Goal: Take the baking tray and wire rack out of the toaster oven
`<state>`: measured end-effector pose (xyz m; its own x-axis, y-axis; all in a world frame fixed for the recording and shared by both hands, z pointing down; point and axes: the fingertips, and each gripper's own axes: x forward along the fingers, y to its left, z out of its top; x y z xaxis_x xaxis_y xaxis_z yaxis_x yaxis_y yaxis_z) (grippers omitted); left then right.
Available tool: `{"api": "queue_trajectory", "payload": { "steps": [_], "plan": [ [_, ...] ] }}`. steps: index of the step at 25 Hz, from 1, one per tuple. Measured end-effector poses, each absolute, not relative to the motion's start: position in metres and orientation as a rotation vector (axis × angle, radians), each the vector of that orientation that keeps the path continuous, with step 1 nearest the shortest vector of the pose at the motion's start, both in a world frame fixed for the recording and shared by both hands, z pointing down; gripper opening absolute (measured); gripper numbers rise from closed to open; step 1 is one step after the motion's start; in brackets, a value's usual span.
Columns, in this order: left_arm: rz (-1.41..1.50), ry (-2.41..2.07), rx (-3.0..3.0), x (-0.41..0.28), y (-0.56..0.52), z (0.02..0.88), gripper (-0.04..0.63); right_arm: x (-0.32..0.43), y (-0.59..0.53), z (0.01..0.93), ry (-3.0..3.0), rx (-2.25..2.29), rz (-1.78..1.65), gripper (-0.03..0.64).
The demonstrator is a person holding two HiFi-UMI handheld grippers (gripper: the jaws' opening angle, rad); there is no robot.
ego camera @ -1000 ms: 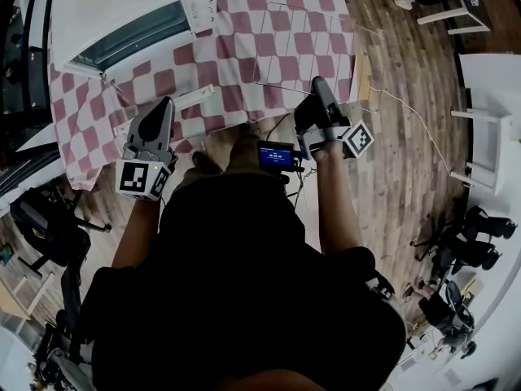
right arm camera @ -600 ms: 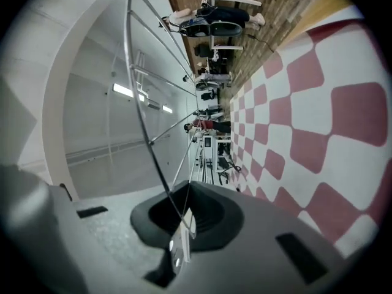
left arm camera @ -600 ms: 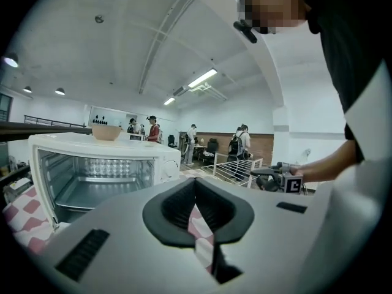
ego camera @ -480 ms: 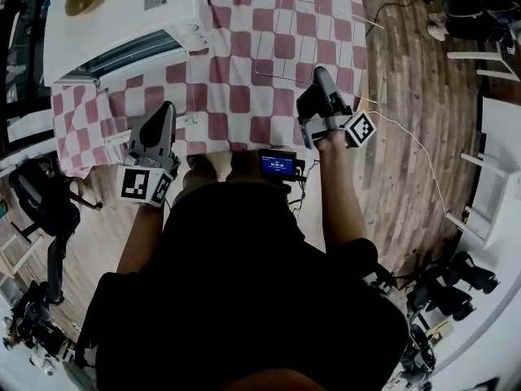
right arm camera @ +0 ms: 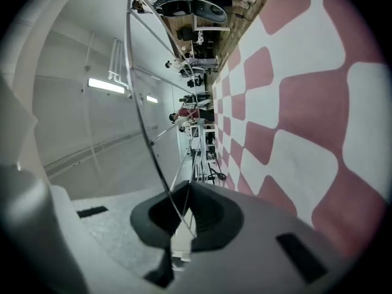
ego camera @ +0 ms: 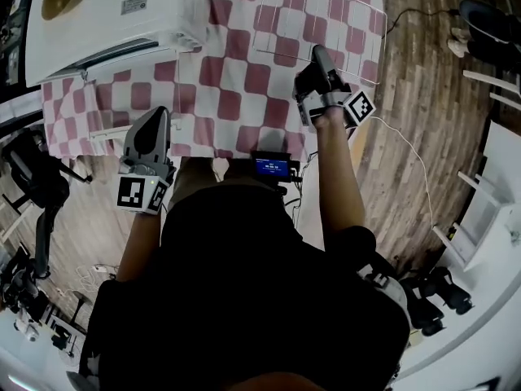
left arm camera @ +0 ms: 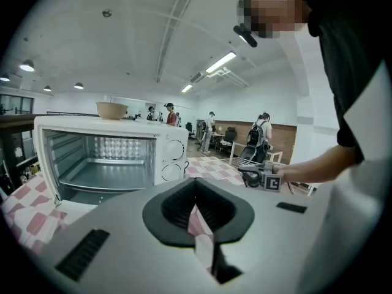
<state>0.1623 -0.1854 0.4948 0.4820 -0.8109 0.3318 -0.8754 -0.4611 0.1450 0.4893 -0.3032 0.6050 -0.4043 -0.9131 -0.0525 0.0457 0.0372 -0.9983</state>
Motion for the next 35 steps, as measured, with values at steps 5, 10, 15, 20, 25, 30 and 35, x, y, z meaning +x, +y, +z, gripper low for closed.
{"api": "queue_trajectory", "payload": {
  "steps": [5, 10, 15, 20, 25, 30, 35],
  "plan": [
    [0.353, -1.427, 2.403, 0.17, -0.186, 0.506, -0.006, 0.494, -0.33, 0.632, 1.491, -0.933, -1.543, 0.002],
    [0.382, -1.445, 2.363, 0.171, -0.184, 0.517, -0.006, 0.5, -0.345, 0.659, 1.415, -0.942, -1.606, 0.002],
    [0.403, -1.434, 2.339, 0.176, -0.179, 0.524, -0.006, 0.504, -0.356, 0.675, 1.417, -0.969, -1.648, 0.002],
    [0.373, -1.42, 2.346, 0.181, -0.182, 0.522, -0.006, 0.502, -0.36, 0.688, 1.431, -1.06, -1.695, 0.002],
    [0.393, -1.406, 2.359, 0.185, -0.183, 0.521, -0.006, 0.504, -0.359, 0.7, 1.43, -1.194, -1.724, 0.003],
    [0.387, -1.388, 2.373, 0.188, -0.182, 0.518, -0.006, 0.502, -0.358, 0.693, 1.448, -1.261, -1.721, 0.078],
    [0.384, -1.364, 2.388, 0.189, -0.179, 0.519, -0.006, 0.509, -0.346, 0.694, 1.398, -1.382, -1.741, 0.165]
  ]
}}
